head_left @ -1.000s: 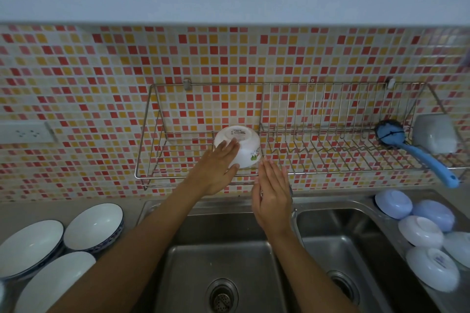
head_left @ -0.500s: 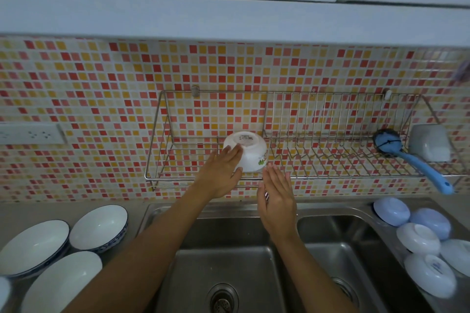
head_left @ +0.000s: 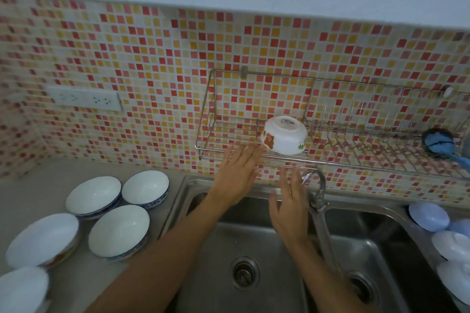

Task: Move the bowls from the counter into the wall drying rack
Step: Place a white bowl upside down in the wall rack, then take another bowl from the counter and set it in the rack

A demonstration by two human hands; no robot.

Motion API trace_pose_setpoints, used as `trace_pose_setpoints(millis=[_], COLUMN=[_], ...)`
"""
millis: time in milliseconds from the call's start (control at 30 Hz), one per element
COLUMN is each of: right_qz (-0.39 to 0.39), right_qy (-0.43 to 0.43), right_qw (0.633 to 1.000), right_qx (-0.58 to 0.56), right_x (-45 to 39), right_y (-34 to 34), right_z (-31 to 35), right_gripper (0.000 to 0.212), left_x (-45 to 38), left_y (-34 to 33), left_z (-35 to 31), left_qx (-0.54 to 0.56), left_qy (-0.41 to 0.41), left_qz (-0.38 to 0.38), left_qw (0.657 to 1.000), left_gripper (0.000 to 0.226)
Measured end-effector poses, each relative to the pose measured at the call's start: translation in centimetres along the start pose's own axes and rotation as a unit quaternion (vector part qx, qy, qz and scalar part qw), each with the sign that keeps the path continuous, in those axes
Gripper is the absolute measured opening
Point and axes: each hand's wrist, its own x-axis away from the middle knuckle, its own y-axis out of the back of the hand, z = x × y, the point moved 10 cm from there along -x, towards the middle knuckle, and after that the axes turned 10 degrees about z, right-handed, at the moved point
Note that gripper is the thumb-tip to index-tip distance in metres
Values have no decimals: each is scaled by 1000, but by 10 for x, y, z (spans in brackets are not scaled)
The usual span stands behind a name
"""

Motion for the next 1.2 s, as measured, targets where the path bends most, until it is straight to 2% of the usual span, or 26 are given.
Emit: trace_pose_setpoints(millis=[167, 267, 367, 467, 567, 700, 767, 867, 967, 1200], right_qz=[123, 182, 245, 301, 359, 420, 449, 497, 522, 517], right_qy=[41, 70, 95, 105, 122, 154, 149, 125, 106, 47], right_qw=[991, 977, 954, 932, 910, 877, 862, 837, 827, 841], right_qx=[-18, -83, -143, -172, -167, -176, -181, -190, -178, -150], right_x=[19, 34, 52, 73, 103, 145, 163, 187, 203, 208], right_y=[-81, -123, -158, -194, -225, -254, -268, -288, -300, -314], right_z=[60, 119, 189, 259, 321, 380, 396, 406, 408, 398], right_gripper=[65, 63, 61, 61, 57, 34, 32, 41, 51, 35], left_x=[63, 123, 200, 286, 364, 450, 483, 516, 532, 536], left_y=[-21, -30, -28, -22, -26, -43, -55, -72, -87, -88], left_z=[55, 117, 191, 264, 315, 353, 362, 366, 362, 364], left_qx=[39, 93, 79, 67, 77, 103, 119, 176, 285, 364], left_qy=[48, 150, 254, 366, 450, 534, 573, 607, 609, 596], left_qz=[31, 65, 84, 79, 89, 93, 107, 101, 62, 17], left_qw=[998, 982, 960, 925, 885, 834, 804, 769, 737, 715], left_gripper=[58, 62, 73, 62, 61, 59, 58, 58, 56, 33])
